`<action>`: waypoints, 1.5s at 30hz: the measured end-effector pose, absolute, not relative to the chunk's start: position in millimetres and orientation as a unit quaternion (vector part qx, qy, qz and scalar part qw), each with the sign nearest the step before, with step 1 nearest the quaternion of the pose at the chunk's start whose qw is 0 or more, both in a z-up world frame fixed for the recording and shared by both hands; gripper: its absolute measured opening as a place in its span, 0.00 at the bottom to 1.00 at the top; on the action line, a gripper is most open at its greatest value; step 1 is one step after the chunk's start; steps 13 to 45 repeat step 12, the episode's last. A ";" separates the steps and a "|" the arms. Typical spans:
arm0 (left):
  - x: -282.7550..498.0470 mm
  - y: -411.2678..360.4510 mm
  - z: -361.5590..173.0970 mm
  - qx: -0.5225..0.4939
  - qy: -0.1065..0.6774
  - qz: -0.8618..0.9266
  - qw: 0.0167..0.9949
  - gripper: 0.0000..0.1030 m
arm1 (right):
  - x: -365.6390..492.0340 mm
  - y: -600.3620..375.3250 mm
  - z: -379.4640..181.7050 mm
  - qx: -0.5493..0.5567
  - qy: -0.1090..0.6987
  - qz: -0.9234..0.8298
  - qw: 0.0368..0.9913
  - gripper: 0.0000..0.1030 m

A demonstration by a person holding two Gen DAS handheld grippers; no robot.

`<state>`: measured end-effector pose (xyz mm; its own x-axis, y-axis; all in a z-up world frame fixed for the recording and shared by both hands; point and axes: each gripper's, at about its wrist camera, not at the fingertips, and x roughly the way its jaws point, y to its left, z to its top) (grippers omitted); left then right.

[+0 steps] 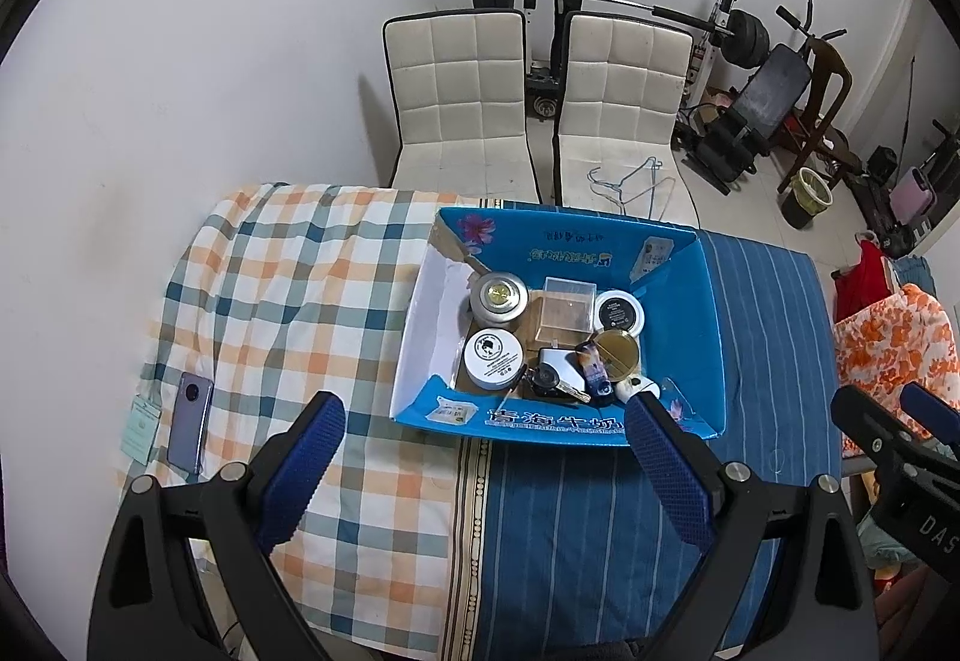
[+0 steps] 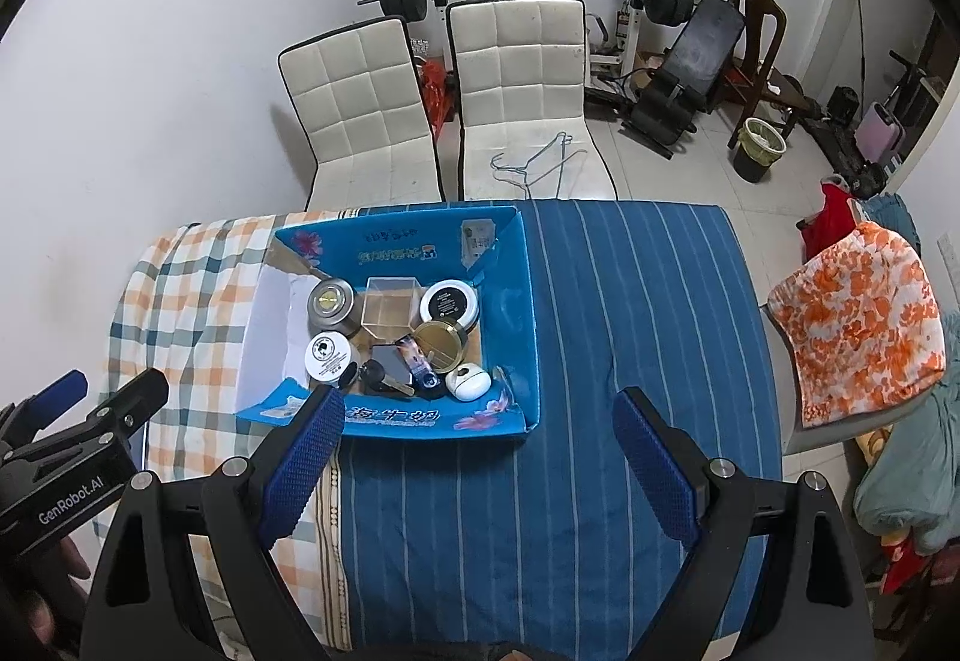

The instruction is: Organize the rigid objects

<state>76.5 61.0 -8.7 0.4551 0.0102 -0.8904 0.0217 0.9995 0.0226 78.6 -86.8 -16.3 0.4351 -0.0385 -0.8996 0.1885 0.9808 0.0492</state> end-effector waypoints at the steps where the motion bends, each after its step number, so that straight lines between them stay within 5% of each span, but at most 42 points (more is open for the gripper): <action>1: 76.7 61.5 -8.8 0.016 0.522 -0.003 0.853 0.93 | 78.4 -86.6 -16.3 0.071 0.528 -0.067 0.844 0.90; 45: 74.0 61.5 -7.7 0.015 0.517 -0.001 0.856 0.93 | 78.1 -85.8 -16.5 0.065 0.528 -0.071 0.844 0.90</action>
